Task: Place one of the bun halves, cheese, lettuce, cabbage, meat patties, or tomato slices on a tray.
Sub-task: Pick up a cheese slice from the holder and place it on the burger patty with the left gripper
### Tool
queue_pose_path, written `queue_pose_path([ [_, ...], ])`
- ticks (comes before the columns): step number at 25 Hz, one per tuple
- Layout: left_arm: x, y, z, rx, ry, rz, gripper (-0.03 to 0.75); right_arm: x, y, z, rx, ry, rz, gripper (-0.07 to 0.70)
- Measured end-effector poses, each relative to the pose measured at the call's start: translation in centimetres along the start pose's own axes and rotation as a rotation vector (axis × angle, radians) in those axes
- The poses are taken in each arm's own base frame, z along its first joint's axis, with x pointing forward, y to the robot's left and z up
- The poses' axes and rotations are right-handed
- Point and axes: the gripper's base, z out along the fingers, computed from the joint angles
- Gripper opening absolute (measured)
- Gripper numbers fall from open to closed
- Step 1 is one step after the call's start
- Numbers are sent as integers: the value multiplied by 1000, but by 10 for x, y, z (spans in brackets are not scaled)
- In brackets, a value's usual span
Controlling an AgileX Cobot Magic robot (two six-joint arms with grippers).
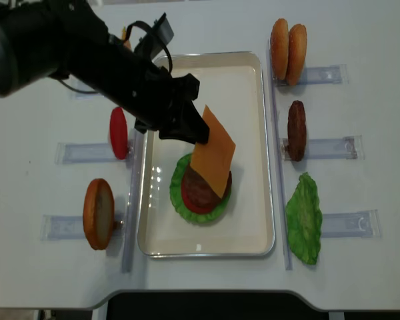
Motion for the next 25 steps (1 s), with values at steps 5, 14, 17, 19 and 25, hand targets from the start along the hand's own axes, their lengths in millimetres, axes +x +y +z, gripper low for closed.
queue_pose_path([
  [5,9,12,11,24,-36,-1,32,0,0,0,0,0,0,432],
  [14,14,22,18,9,-85,11,32,0,0,0,0,0,0,432],
  [17,16,25,19,1,-84,9,32,0,0,0,0,0,0,432],
  [19,16,25,19,0,-85,14,32,0,0,0,0,0,0,432],
  [25,16,27,19,-22,-87,36,32,0,0,0,0,0,0,432],
])
